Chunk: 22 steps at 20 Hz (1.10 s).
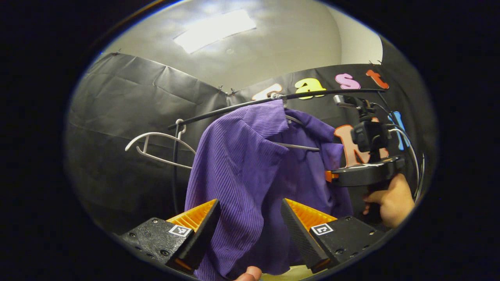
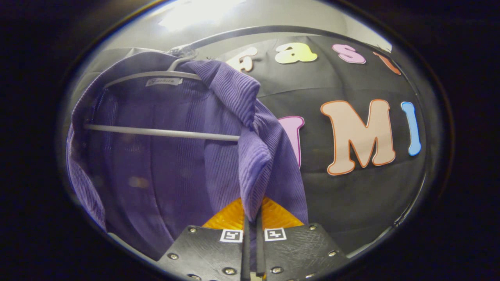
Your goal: Grasp the clothes on the hanger with both hands and then place them into the laundry hamper below.
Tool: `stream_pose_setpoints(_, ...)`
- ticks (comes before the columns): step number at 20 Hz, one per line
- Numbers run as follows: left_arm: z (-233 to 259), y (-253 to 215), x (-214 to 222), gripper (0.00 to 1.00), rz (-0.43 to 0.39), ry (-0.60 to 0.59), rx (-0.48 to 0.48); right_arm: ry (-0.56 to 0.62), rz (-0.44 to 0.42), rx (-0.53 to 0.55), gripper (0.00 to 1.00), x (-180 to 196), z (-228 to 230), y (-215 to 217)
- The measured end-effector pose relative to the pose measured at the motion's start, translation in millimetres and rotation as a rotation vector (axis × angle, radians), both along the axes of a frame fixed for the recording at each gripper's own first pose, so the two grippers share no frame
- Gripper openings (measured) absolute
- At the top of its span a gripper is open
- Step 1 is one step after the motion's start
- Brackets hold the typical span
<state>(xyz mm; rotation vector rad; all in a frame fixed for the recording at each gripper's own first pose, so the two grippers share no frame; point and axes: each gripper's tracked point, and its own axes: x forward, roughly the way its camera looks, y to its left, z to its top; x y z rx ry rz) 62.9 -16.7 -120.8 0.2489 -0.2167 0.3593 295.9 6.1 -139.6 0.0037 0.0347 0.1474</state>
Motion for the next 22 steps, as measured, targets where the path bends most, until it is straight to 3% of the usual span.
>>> stream_pose_setpoints(2,-6,9,6,0.95,0.043,0.021,0.051,-0.002,-0.002,0.004,0.06,-1,-1,1)
stream_pose_setpoints(4,-14,21,19,0.99,0.075,0.050,0.037,-0.006,-0.005,0.003,0.06,-1,0,0)
stream_pose_setpoints(7,-20,39,38,0.96,0.121,0.090,0.035,-0.012,-0.012,0.002,0.06,-5,1,-2)
stream_pose_setpoints(8,-22,41,45,0.99,0.114,0.103,0.033,-0.013,-0.018,-0.001,0.06,-5,3,-4)
stream_pose_setpoints(10,-18,46,53,0.94,0.094,0.096,0.026,-0.006,-0.029,-0.003,0.06,-7,3,-7)
stream_pose_setpoints(12,-14,57,58,0.64,0.079,0.092,0.023,-0.009,-0.036,-0.011,0.06,-8,4,-8)
stream_pose_setpoints(16,-6,46,56,0.05,-0.039,0.096,-0.010,-0.032,-0.065,-0.028,0.06,-14,6,-13)
stream_pose_setpoints(18,-3,28,49,0.00,-0.145,0.115,-0.019,-0.046,-0.067,-0.015,0.06,-14,8,-12)
stream_pose_setpoints(22,7,11,19,0.00,-0.365,0.162,-0.059,-0.021,-0.061,0.009,0.06,-7,3,-8)
